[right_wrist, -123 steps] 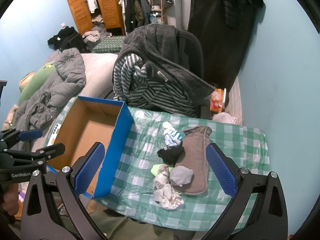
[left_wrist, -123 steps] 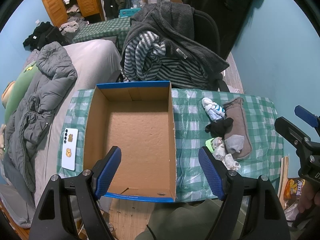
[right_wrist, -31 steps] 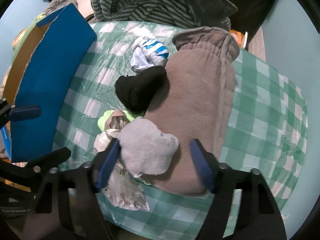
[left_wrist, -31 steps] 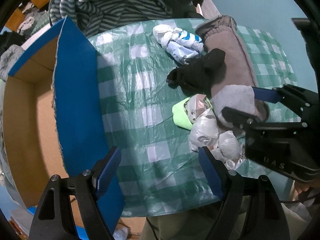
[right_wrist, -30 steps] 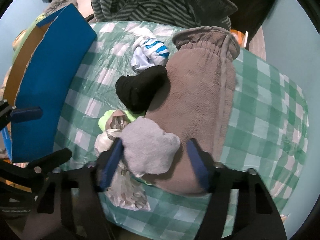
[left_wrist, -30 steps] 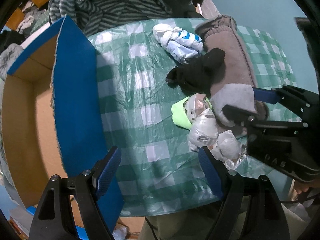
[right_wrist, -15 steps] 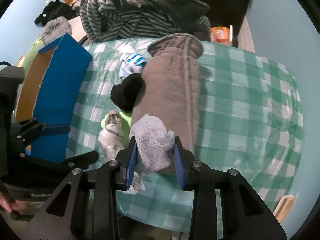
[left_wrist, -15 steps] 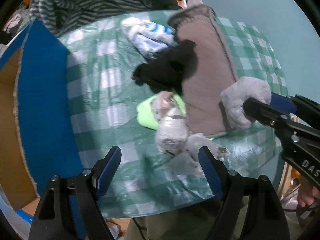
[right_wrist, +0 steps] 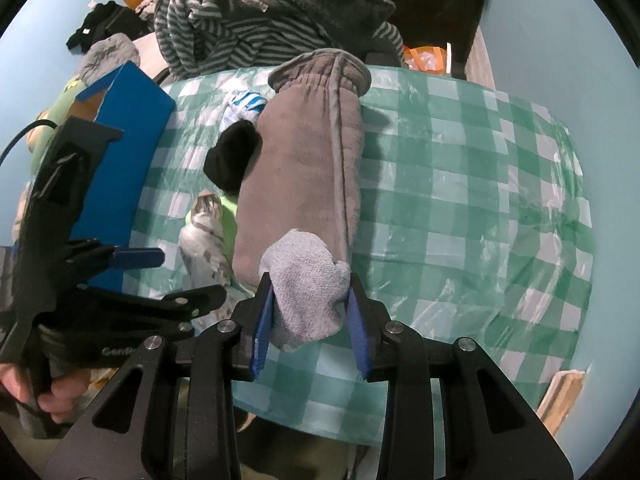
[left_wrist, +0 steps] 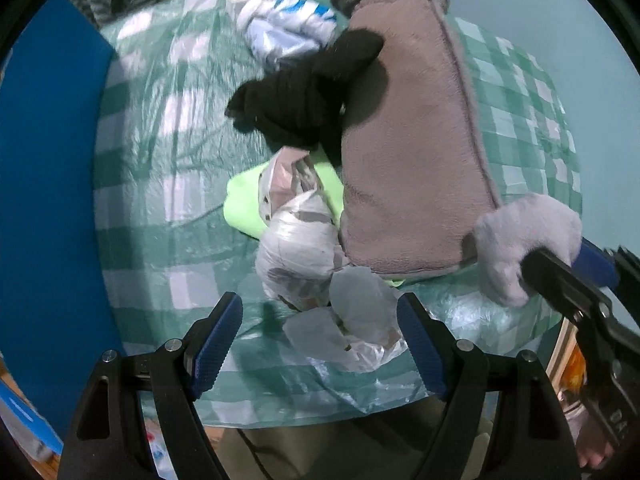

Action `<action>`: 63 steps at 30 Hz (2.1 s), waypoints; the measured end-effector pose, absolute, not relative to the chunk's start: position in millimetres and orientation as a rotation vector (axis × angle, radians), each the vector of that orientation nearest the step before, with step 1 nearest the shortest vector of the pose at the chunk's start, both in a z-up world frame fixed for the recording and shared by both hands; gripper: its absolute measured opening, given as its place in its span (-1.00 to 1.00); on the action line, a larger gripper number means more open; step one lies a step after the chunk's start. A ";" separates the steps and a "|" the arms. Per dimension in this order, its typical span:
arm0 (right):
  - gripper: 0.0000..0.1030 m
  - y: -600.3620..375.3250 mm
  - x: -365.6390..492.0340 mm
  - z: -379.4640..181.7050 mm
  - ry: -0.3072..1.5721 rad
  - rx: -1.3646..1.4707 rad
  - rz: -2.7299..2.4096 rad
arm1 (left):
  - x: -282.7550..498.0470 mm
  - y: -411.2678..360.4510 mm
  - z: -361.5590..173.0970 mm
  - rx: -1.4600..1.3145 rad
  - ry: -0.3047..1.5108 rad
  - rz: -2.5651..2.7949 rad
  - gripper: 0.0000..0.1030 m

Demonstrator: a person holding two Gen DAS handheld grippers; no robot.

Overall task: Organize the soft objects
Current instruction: 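Grasp the white crumpled socks with the left gripper while the right grasps the grey sock, then carry the white socks with the left gripper while the right carries the grey sock to the box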

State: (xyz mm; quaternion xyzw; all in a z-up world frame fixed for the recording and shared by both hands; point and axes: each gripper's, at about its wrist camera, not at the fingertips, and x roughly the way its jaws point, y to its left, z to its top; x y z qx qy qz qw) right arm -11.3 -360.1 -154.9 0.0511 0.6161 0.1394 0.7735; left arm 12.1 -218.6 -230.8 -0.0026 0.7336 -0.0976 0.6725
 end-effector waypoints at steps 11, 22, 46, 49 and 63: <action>-0.35 -357.9 -16.1 -155.2 1.336 0.088 0.353 | -3.3 -196.5 -243.1 -0.233 1.669 -0.189 -0.44; -0.35 -354.8 -20.5 -147.9 1.313 0.089 0.373 | -8.8 -186.1 -211.3 -0.071 1.570 -0.224 -0.78; -0.35 -333.2 -19.2 -89.3 1.221 0.081 0.377 | -22.5 -145.2 -112.7 0.118 1.334 -0.227 -0.81; -0.35 -328.3 -17.6 -80.9 1.212 0.080 0.377 | -23.2 -139.6 -100.6 0.119 1.306 -0.226 -0.81; -0.35 -291.1 -5.8 -40.4 1.150 0.058 0.437 | -21.5 -95.0 -59.8 0.025 1.197 -0.182 -0.81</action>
